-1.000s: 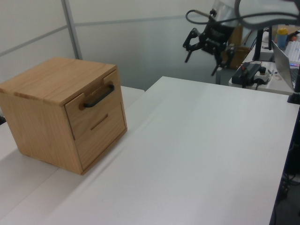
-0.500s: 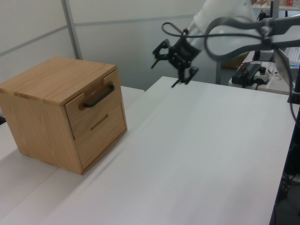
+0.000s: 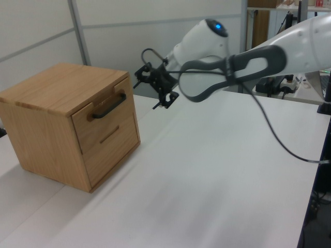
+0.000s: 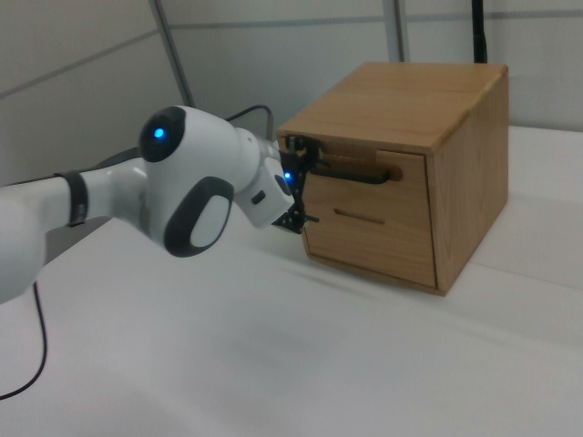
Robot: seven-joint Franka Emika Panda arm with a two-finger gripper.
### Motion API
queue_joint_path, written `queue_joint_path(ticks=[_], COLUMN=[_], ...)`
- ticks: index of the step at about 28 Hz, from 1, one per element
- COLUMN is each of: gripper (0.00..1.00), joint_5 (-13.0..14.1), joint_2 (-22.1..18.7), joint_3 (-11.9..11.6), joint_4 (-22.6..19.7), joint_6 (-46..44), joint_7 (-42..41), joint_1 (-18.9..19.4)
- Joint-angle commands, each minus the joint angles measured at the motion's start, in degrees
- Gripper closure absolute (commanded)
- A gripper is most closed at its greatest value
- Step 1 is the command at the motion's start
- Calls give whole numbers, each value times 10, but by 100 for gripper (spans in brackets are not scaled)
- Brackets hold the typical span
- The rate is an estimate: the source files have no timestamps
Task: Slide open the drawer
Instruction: 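Lower the gripper onto the black handle of the upper drawer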
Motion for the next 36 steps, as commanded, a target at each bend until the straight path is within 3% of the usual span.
queue_joint_path(ticks=[1, 8, 17, 18, 23, 24, 29, 31, 36], gripper=[0, 0, 1, 5, 46, 61, 91, 100, 100], joint_5=[11, 9, 6, 5, 4, 4, 5, 4, -12], joint_2=[73, 145, 200, 202, 205, 204, 202, 200, 196], joint_3=[7, 32, 34, 34, 34, 34, 34, 34, 34], joint_4=[73, 145, 201, 203, 205, 205, 205, 204, 201], joint_6=[25, 50, 51, 51, 51, 51, 50, 50, 49], joint_7=[4, 4, 4, 3, -1, -5, -11, -11, -13], joint_1=[2, -4, -4, -4, -4, -4, -4, -4, -2])
